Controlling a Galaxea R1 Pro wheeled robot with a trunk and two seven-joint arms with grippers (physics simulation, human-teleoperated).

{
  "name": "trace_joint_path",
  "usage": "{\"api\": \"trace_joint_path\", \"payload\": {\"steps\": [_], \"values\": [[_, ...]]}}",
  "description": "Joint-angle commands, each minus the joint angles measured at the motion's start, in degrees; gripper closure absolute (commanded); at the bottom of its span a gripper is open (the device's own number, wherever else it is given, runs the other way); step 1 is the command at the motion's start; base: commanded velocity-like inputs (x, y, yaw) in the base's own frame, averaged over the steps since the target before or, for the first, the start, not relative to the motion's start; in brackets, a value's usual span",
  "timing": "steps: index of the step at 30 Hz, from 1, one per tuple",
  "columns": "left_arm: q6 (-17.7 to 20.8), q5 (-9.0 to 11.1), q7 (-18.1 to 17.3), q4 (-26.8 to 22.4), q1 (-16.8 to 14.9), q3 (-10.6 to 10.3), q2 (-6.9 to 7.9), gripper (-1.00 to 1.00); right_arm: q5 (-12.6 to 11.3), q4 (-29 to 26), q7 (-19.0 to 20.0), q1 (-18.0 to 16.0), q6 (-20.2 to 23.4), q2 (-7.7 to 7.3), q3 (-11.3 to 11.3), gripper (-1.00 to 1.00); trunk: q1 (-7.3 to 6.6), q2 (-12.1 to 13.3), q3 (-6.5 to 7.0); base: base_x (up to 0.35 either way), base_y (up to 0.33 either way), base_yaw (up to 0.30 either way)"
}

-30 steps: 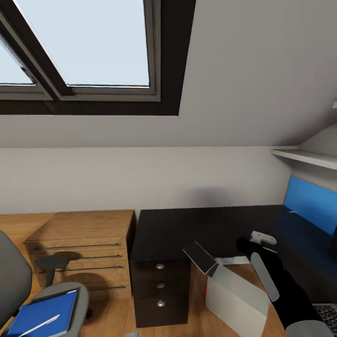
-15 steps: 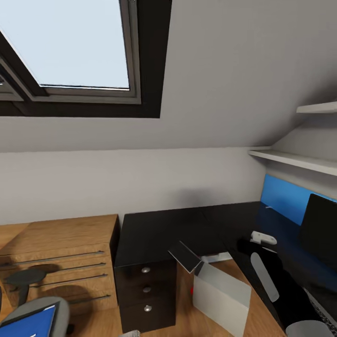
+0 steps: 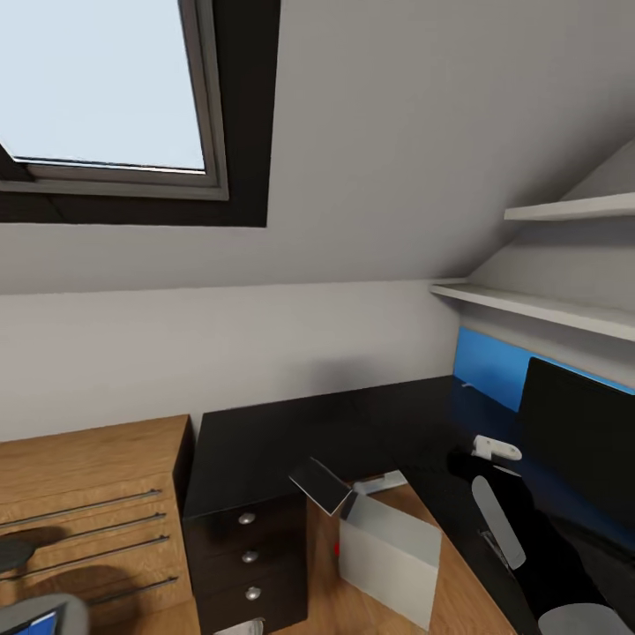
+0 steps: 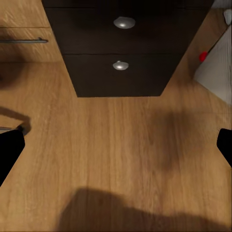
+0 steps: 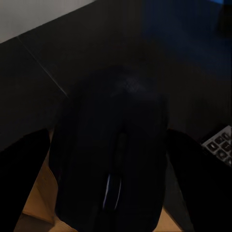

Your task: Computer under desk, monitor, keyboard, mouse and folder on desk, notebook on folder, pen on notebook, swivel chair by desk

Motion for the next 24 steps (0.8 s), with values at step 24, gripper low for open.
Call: {"api": "trace_joint_path", "payload": {"steps": [24], "values": [[-4.06, 0.93, 0.18, -11.88, -0.07, -2.35, 4.17, -1.0, 1.28, 5.92, -0.15, -0.07, -3.2, 0.23, 2.21, 1.0, 0.02, -0.04, 0.27, 0.0, 0.0, -0.049]]}}
